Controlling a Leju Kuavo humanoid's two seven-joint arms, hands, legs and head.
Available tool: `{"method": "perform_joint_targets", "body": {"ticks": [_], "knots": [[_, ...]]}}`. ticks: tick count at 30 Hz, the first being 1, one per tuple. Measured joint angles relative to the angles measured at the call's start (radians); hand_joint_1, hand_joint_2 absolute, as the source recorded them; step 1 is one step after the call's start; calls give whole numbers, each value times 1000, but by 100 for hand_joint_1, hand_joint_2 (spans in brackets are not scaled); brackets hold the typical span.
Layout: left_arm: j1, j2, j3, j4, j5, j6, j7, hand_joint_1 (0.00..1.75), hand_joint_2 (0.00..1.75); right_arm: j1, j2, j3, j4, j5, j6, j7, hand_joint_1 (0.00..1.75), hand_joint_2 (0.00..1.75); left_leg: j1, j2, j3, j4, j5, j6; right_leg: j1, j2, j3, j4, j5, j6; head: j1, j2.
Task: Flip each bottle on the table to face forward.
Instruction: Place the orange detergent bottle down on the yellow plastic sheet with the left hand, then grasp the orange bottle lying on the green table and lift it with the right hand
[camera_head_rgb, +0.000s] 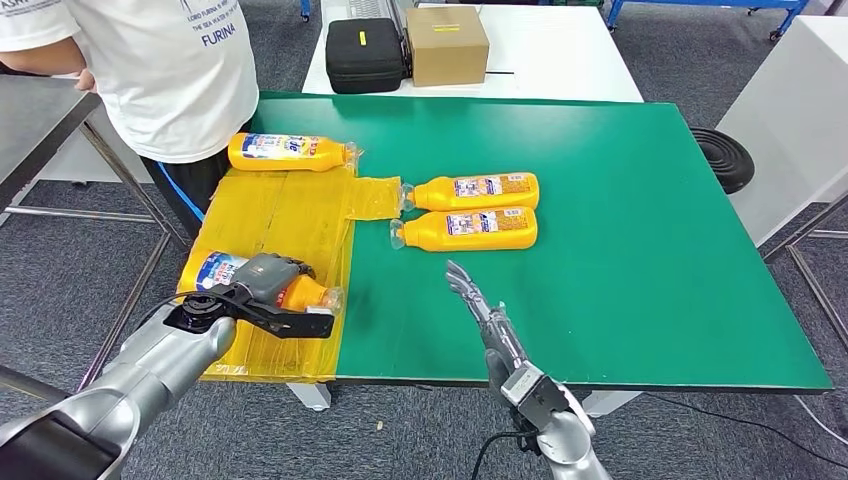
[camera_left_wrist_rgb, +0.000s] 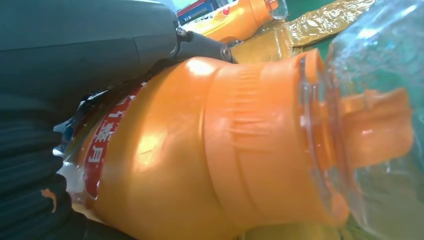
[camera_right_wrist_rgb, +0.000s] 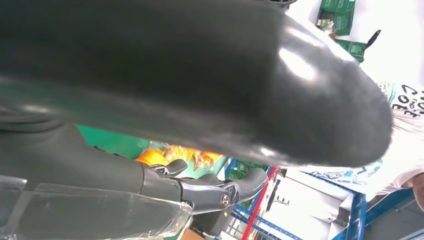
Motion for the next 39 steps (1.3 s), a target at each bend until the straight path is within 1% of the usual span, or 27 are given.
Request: {"method": "perform_joint_targets", "body": {"ticks": [5,11,24,28,33,36,39], "knots": [[-14,0,0,15,17,-42,-20,0,175,0,0,0,13,-4,-8,-2,0,0,0,0,0,0,0,0,0,0,0,0,1,1,0,0],[-31,2,0,32,32,-94,-50,0,175,-4,0,1,29,-7,-14,-2,0,0,0,0,0,0,0,-1,0,0,0,0,2,1,0,0],[-43,5,1,47,42,-128,-68,0,175,-11,0,1,46,-9,-18,-2,0,0,0,0,0,0,-2,-2,1,1,0,0,1,1,0,0],[-53,11,1,46,50,-160,-106,0,175,-18,0,1,53,-10,-18,-2,0,0,0,1,0,0,-2,-2,1,1,-1,0,1,1,0,0],[-68,32,0,30,74,-212,-173,0,175,-20,0,1,60,-19,-23,-2,0,0,1,1,-1,0,-2,-2,1,1,-2,0,1,1,0,0],[-69,64,-2,-12,102,-247,-198,0,175,-18,-1,0,61,-21,-26,-2,0,0,1,2,-2,0,-2,-2,1,3,-4,0,1,1,0,0],[-68,94,-6,-51,117,-265,-203,0,175,-16,-1,0,61,-21,-27,-2,0,0,1,4,-4,0,-1,-2,1,3,-6,0,1,0,0,0]]}}
